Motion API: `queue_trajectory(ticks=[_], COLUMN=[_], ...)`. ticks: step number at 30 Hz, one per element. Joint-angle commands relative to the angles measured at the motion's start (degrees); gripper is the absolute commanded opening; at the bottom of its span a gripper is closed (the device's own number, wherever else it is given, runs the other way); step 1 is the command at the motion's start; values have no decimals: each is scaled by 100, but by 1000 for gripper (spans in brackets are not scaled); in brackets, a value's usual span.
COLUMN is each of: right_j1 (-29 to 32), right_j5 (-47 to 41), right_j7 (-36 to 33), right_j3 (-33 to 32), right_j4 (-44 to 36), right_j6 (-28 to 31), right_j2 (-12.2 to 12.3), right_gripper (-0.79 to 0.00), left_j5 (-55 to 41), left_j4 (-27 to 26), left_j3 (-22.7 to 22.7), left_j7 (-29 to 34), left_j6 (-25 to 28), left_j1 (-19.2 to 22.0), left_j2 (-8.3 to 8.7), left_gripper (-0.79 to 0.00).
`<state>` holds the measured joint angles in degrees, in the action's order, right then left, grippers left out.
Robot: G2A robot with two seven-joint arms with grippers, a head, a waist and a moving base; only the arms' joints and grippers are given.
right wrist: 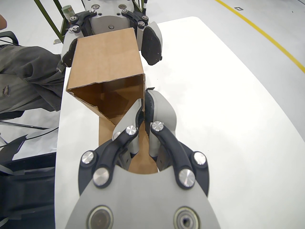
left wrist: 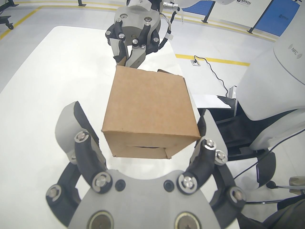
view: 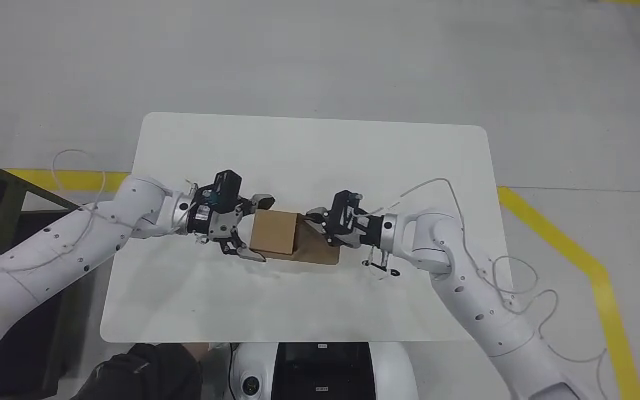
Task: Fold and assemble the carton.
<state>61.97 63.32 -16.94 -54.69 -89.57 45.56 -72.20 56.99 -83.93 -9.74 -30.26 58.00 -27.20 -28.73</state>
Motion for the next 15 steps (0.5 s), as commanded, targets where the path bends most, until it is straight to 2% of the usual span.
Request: queue_trajectory(ticks=[1,6,9,15], right_j1=[-4,-25,-33,-52], right_j5=[-12,-65,-103,-150], right_j7=[-4,-33,-49,-90], right_j3=[14,50,71,108], right_j4=[6,18,16,19], right_j6=[-17,-42,-61,-100], right_j2=[1,3,3,6], right_gripper=[-785,-785,-785,-785], left_j5=[23,103,141,190], left_j4=[4,0,0,18], left_j3=[0,0,0,0], left_j7=[-26,-96,-132,-230], left_j6=[0,0,0,0], left_j1=[-4,-5,-10,-19], left_j2=[2,12,19,34], left_gripper=[-68,-169,-256,-231])
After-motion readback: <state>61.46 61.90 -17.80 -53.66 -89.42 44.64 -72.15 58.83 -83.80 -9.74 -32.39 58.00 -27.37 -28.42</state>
